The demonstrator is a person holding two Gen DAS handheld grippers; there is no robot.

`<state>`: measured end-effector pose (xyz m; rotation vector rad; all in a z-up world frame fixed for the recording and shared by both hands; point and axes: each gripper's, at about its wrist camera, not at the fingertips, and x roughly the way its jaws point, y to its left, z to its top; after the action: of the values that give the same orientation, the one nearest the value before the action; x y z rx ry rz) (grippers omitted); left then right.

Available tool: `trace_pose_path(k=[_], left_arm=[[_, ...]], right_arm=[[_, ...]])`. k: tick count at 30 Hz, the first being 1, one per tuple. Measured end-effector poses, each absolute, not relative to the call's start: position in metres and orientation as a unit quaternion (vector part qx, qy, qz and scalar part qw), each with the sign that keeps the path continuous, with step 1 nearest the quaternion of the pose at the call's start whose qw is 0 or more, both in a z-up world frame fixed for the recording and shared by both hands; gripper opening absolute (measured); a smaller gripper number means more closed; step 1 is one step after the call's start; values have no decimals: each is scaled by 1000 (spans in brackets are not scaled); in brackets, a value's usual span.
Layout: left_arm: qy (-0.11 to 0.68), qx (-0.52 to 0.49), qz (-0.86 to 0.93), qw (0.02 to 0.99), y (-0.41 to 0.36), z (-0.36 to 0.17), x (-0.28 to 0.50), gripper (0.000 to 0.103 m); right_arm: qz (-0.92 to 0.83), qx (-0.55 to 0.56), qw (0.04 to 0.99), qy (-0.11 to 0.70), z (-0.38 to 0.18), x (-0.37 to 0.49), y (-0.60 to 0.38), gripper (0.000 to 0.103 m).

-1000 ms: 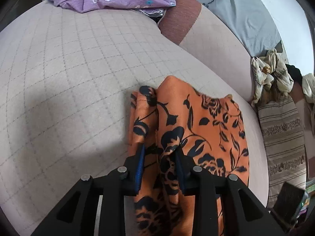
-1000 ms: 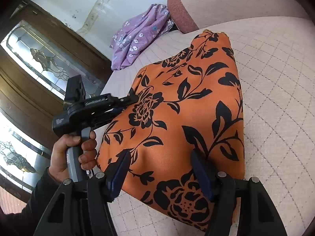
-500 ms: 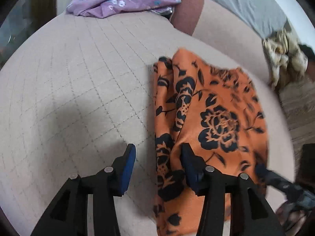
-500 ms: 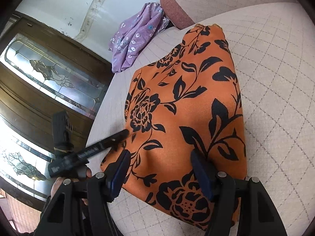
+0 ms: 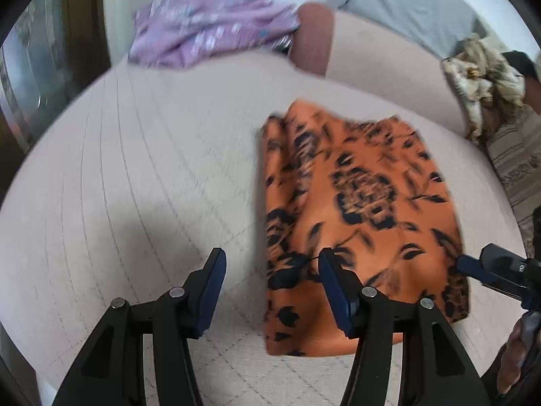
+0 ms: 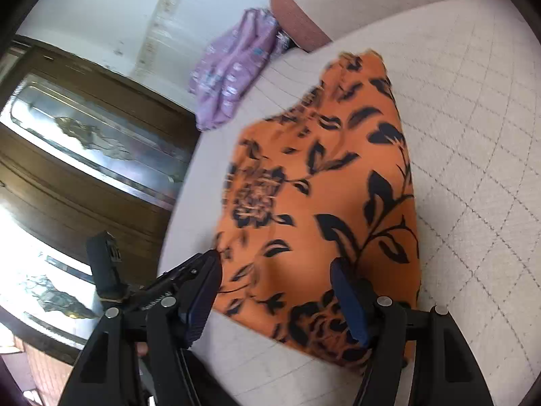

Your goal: Fold small clothes

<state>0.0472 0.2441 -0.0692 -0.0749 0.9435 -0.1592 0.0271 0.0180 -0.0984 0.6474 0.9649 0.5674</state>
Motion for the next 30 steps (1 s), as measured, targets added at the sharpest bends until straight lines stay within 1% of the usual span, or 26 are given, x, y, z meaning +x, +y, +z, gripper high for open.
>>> trace_pose_path(k=[1,2,3,4,5,7,10,11,13,14,16,18,20,23,26,27,28,29,30], left_arm=[[450,-31,-77,889,242,-70,44,59],[457,-15,-70,886,234,-78,45,59],[487,19,-53,871,227,-98,51,62],[501,25,-50,864,228,-107,53,62],[494,8,-49,868,232,-107,50,62],[480,-11,-51,876,238,-93,40,61],[452,6,-56,890,234,-78,31,62],[455,20,-54,889,232,-83,30,64],[495,47,-47,866,228,-106,38,66],[491,33,-48,869,230,-105,36,66],[473,12,-50,880,235,-92,35,66],[442,20,-56,895,233,-75,29,66],[418,33,-67,906,225,-63,31,66],[412,31,-90,906,215,-59,45,67],[434,20,-88,897,206,-75,67,67],[450,23,-80,889,209,-89,75,67],[475,29,-66,877,212,-100,75,70],[483,12,-68,873,217,-106,74,70],[481,-16,-71,874,223,-108,74,70]], right_arm=[[271,303,798,445,-98,23,15,74],[269,305,797,447,-103,20,13,81],[261,305,794,456,-113,19,12,81],[259,307,786,470,-127,21,11,80],[259,319,779,473,-133,21,8,78],[258,338,777,464,-123,16,5,80],[276,319,797,433,-103,8,4,81],[276,319,795,437,-109,8,3,83],[253,326,776,476,-136,15,1,82],[255,345,770,472,-141,14,-3,81],[260,365,768,458,-129,12,-11,82],[260,357,788,430,-110,10,-19,82],[241,355,800,418,-103,20,-32,83],[203,377,796,429,-118,51,-48,84],[179,398,780,449,-143,82,-51,84],[184,404,771,457,-150,89,-50,80],[195,402,762,468,-156,97,-42,71],[206,379,763,481,-158,101,-29,36],[198,347,776,489,-154,103,-20,37]])
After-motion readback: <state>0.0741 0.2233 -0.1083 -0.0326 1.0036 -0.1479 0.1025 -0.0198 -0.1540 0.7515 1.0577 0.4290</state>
